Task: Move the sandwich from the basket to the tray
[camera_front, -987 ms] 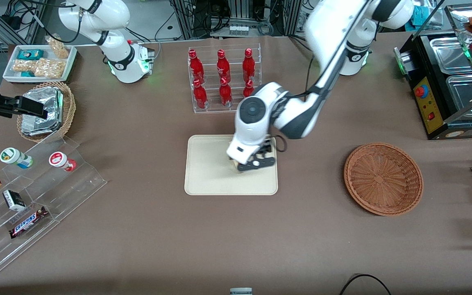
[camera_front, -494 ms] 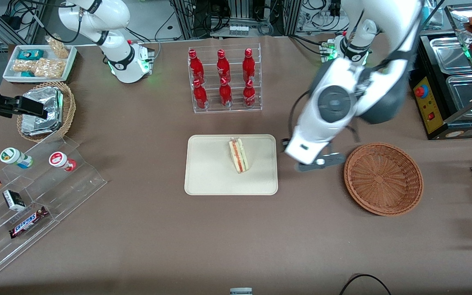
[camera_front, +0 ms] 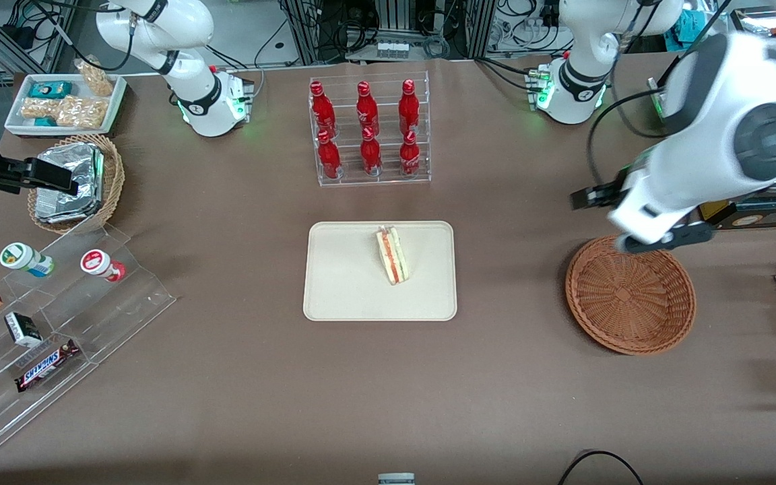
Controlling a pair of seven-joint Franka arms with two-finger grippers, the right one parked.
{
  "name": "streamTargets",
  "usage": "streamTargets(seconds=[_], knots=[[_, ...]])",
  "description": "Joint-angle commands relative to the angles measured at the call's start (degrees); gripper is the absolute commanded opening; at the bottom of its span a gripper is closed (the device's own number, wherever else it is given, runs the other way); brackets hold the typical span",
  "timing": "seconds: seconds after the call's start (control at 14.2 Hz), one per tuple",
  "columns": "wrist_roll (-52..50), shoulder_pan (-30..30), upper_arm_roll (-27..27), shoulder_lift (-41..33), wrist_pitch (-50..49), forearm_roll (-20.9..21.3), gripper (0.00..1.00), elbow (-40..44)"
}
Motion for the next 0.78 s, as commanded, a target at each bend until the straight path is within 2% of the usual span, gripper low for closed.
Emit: streamTargets(seconds=[0.0, 0.14, 0.35, 0.71], knots=[[5.5, 3.8, -0.6, -4.5, -4.3, -0.1, 1.00, -1.6], [7.1, 5.0, -0.6, -5.3, -6.1, 0.0, 1.00, -1.1], [6.7, 5.2, -0.5, -4.5, -9.3, -0.1, 1.00, 3.9], [7.1, 5.1, 0.1, -3.4, -8.6, -0.1, 1.00, 5.0]])
